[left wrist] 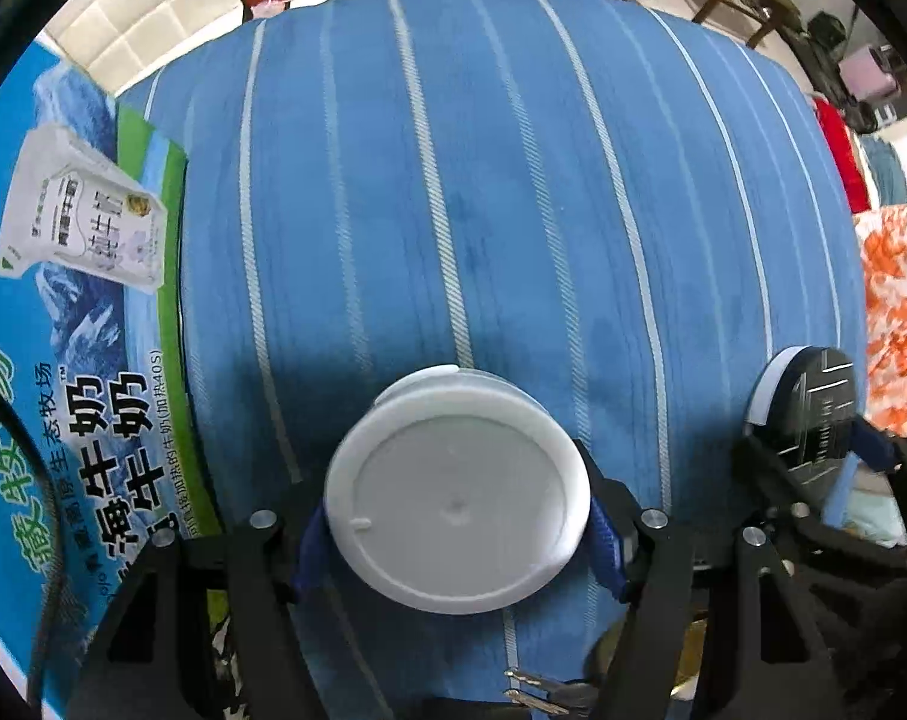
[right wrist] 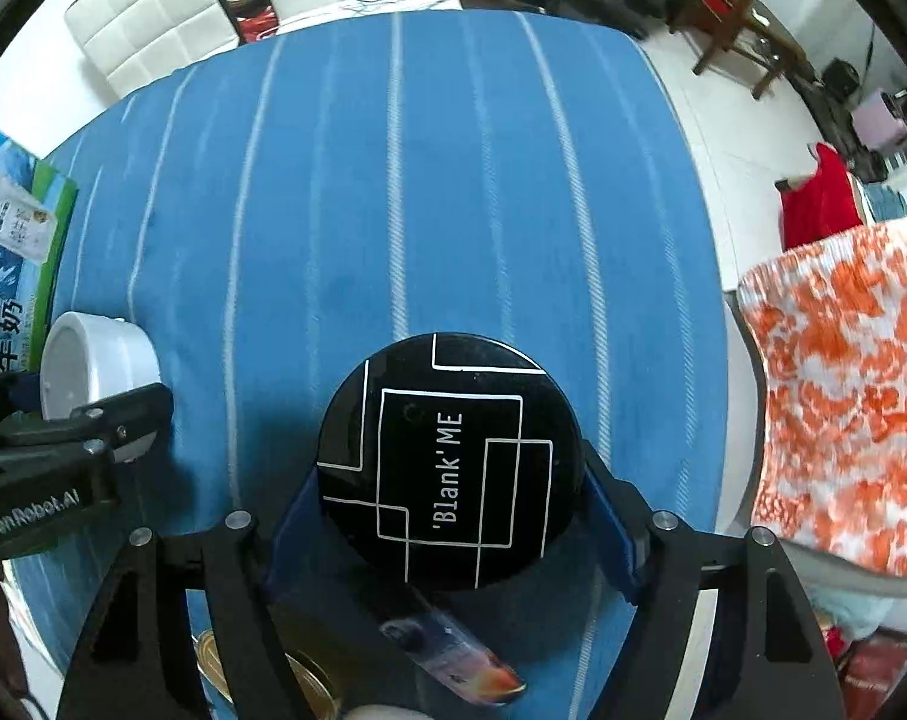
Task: Organize rigid objects
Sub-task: 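Grasp the white round container with the left tool while the right tool grasps the black round case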
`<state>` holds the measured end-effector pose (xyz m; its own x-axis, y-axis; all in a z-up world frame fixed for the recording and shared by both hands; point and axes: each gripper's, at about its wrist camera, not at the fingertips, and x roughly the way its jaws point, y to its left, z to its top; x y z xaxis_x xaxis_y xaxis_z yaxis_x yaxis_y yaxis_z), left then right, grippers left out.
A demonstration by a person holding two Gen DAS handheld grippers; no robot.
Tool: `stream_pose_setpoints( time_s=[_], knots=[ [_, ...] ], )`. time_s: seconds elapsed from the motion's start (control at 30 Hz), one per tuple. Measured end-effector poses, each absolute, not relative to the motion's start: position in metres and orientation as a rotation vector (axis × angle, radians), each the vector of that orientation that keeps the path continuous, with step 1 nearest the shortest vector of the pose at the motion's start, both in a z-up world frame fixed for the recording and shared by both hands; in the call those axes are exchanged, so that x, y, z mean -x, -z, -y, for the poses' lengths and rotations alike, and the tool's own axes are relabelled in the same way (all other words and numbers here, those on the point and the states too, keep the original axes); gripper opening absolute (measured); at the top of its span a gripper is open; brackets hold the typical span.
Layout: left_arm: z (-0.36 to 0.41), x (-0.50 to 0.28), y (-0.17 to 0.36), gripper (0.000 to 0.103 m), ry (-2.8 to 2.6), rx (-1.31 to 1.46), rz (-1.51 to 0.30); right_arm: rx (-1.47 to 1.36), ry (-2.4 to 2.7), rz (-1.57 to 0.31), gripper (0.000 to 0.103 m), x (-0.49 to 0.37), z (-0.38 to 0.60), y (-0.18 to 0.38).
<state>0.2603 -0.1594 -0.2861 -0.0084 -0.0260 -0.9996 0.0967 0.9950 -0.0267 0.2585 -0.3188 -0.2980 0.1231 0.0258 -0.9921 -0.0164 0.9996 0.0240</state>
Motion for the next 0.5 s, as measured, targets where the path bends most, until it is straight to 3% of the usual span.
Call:
stream_pose_setpoints(
  time_s=[0.1, 0.17, 0.5],
  knots=[
    [0.165, -0.261, 0.286, 0.071, 0.097, -0.072, -1.563, -0.018, 0.003, -1.441, 0.082, -0.27, 0.318, 0.298],
    [0.168, -0.261, 0.283, 0.065, 0.102, -0.08, -1.558, -0.006, 0.017, -1.426, 0.079, -0.277, 0.316, 0.297],
    [0.173, -0.239, 0.261, 0.065, 0.156, -0.054, -1.532, -0.006, 0.051, -1.454, 0.078, -0.271, 0.328, 0.286]
  ],
)
